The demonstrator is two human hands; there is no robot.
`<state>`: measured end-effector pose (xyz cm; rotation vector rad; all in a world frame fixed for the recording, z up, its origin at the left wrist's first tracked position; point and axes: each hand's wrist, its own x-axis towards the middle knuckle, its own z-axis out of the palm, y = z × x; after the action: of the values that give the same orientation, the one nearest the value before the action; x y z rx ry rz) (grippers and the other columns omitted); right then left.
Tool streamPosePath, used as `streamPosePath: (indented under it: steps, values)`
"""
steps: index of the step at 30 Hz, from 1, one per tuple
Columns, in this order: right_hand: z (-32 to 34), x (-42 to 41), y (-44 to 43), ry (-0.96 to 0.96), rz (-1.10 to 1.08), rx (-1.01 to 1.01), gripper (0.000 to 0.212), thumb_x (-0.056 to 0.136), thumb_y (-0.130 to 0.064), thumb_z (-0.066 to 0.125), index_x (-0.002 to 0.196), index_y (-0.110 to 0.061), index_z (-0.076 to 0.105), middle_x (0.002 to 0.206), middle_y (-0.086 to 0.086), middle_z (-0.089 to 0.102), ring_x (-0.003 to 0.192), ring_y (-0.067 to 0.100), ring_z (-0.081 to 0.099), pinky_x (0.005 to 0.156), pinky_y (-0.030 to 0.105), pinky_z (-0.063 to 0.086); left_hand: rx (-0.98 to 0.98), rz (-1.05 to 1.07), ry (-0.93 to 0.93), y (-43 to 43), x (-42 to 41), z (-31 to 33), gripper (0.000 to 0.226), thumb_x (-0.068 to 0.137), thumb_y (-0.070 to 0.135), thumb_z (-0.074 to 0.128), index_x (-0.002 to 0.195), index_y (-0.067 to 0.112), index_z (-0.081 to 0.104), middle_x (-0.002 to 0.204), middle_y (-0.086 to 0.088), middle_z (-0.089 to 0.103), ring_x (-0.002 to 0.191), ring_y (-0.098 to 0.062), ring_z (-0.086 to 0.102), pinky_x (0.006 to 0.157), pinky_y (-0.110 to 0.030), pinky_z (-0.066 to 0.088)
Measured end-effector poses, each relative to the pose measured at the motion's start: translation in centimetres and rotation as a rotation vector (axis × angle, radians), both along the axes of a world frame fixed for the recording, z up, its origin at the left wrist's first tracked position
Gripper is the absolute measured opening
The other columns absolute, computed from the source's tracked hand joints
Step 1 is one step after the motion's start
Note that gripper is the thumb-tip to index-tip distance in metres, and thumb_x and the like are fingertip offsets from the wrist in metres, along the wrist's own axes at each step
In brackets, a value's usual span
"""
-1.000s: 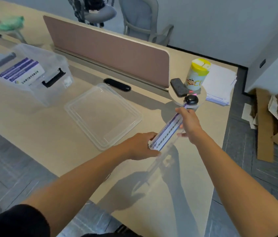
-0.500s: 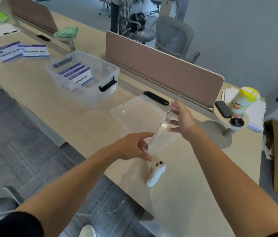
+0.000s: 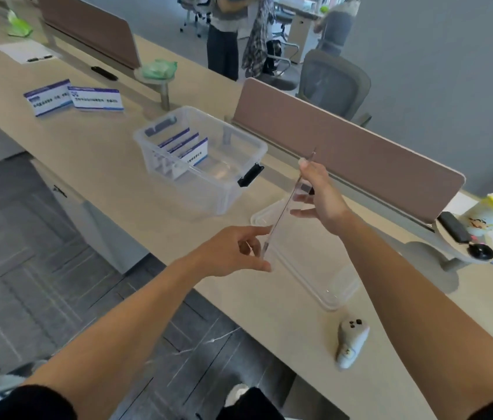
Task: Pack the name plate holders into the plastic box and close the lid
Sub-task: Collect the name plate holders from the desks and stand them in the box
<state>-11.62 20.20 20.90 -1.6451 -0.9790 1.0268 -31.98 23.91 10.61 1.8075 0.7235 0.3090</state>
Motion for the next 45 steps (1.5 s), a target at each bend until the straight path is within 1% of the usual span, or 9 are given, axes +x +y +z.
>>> streamPosePath:
  steps: [3, 6, 13, 25, 29, 33, 38, 41, 45]
  values:
    - [-0.2, -0.9, 4.0, -0.006, -0.002, -0.002, 0.014, 0.098, -0.05, 0.05, 0.103, -0.037, 0.048, 0.104, -0.007, 0.053, 0.093, 0.018, 0.058, 0.093, 0.05, 0.056, 0.034, 0.009, 0.023, 3.2, -1.3, -0.2, 0.083, 0.068, 0.053, 0.084, 0.142, 0.038, 0.049, 0.106, 0.006, 0.07, 0.087, -0.028, 0.063, 0.082, -0.037, 0.057]
    - [-0.9, -1.2, 9.0, 0.05, 0.007, 0.028, 0.027, 0.096, -0.047, 0.055, 0.112, -0.026, 0.047, 0.102, -0.005, 0.053, 0.094, 0.024, 0.057, 0.09, 0.05, 0.057, 0.091, 0.05, 0.047, 7.5, -2.4, 0.4, 0.074, 0.075, 0.04, 0.083, 0.141, 0.041, 0.049, 0.087, 0.012, 0.062, 0.062, -0.004, 0.049, 0.066, -0.016, 0.046]
    - [-2.4, -1.8, 20.4, 0.221, 0.017, 0.094, 0.045, 0.081, -0.049, 0.062, 0.113, -0.02, 0.051, 0.101, -0.006, 0.052, 0.087, 0.02, 0.055, 0.055, 0.022, 0.053, 0.246, 0.11, 0.153, 18.0, -3.1, 2.5, 0.073, 0.074, 0.037, 0.084, 0.126, 0.059, 0.036, 0.09, 0.011, 0.063, 0.07, -0.006, 0.052, 0.073, -0.015, 0.048]
    - [-3.0, -5.7, 35.0, 0.058, 0.05, 0.057, 0.029, 0.082, -0.054, 0.051, 0.111, -0.054, 0.05, 0.136, -0.006, 0.052, 0.123, 0.026, 0.052, 0.095, 0.046, 0.05, 0.304, 0.152, 0.011, 32.9, -6.4, -1.6, 0.069, 0.083, 0.03, 0.078, 0.141, 0.045, 0.045, 0.093, 0.003, 0.056, 0.082, -0.02, 0.06, 0.083, -0.034, 0.056]
    - [-3.1, -7.1, 37.9, -0.079, -0.055, -0.02, 0.022, 0.099, -0.03, 0.05, 0.108, -0.049, 0.049, 0.1, 0.003, 0.072, 0.087, 0.026, 0.069, 0.081, 0.045, 0.058, 0.403, 0.075, 0.029, 38.2, -8.4, -2.8, 0.067, 0.084, 0.029, 0.077, 0.144, 0.036, 0.048, 0.09, 0.02, 0.046, 0.08, -0.007, 0.052, 0.075, -0.016, 0.046]
    - [-3.3, -8.6, 40.0, -0.119, -0.174, -0.112, 0.023, 0.096, -0.014, 0.054, 0.118, -0.018, 0.059, 0.073, 0.005, 0.074, 0.063, 0.024, 0.069, 0.057, 0.035, 0.057, 0.429, 0.0, 0.039, 42.7, -10.1, -3.8, 0.065, 0.086, 0.024, 0.074, 0.144, 0.035, 0.048, 0.092, 0.021, 0.04, 0.084, 0.005, 0.048, 0.073, -0.004, 0.036]
    - [-4.0, -9.4, 41.5, -0.054, -0.337, -0.215, 0.025, 0.096, -0.008, 0.056, 0.121, -0.012, 0.057, 0.09, 0.014, 0.075, 0.064, 0.021, 0.073, 0.054, 0.03, 0.058, 0.375, -0.147, 0.08, 46.7, -10.7, -4.9, 0.072, 0.088, 0.034, 0.07, 0.149, 0.037, 0.034, 0.115, 0.013, 0.046, 0.097, -0.004, 0.047, 0.089, -0.023, 0.043]
    - [-4.8, -8.7, 41.2, -0.087, -0.385, -0.267, 0.022, 0.097, -0.007, 0.055, 0.118, -0.014, 0.056, 0.088, 0.011, 0.075, 0.063, 0.018, 0.075, 0.053, 0.028, 0.058, 0.389, -0.137, 0.161, 49.7, -10.9, -5.8, 0.078, 0.084, 0.042, 0.072, 0.15, 0.033, 0.032, 0.137, 0.005, 0.045, 0.127, -0.017, 0.039, 0.106, -0.032, 0.035]
    - [-6.9, -6.7, 41.3, -0.146, -0.388, -0.371, 0.024, 0.095, -0.004, 0.057, 0.117, -0.013, 0.056, 0.079, 0.01, 0.073, 0.054, 0.015, 0.072, 0.047, 0.025, 0.056, 0.542, -0.023, 0.298, 53.5, -10.9, -6.8, 0.063, 0.088, 0.043, 0.066, 0.145, 0.029, 0.041, 0.141, -0.005, 0.039, 0.135, -0.029, 0.025, 0.111, -0.042, 0.033]
